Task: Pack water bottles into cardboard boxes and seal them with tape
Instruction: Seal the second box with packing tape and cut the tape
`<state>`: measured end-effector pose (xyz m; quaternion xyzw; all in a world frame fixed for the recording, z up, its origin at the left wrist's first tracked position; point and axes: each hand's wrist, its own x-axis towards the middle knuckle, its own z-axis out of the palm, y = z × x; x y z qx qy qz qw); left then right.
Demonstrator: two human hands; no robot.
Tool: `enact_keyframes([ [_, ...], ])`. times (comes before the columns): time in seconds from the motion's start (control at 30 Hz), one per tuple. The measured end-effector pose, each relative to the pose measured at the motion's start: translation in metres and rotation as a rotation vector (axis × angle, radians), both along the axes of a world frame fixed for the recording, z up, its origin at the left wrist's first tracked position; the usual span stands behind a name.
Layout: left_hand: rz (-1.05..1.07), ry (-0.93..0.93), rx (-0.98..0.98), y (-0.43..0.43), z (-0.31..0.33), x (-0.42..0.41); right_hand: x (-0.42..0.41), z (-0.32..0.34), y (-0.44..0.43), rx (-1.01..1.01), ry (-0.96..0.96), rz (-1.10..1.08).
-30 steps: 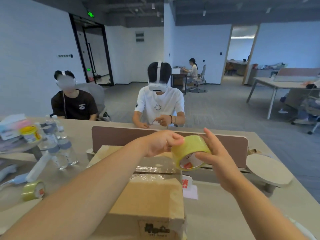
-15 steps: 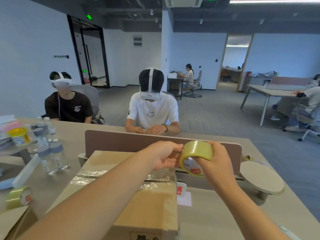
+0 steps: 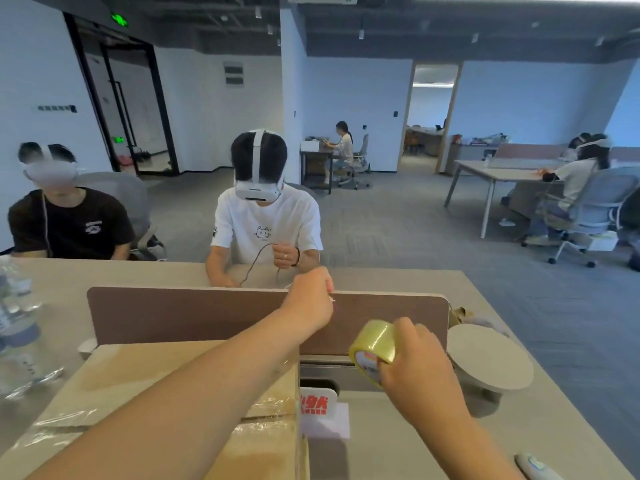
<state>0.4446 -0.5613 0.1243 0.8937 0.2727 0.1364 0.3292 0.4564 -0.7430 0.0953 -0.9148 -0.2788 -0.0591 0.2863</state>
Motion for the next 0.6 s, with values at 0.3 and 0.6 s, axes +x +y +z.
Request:
enact_keyframes([
  [0.3, -0.273, 0.074, -0.016, 0.026, -0.001, 0.121, 0.049, -0.053, 0.031, 0.081, 0.283, -0.056],
  [0.6, -0.426, 0.193, 0.05, 0.05, -0.043, 0.173, 0.083, -0.097, 0.067, 0.124, 0.465, -0.161],
])
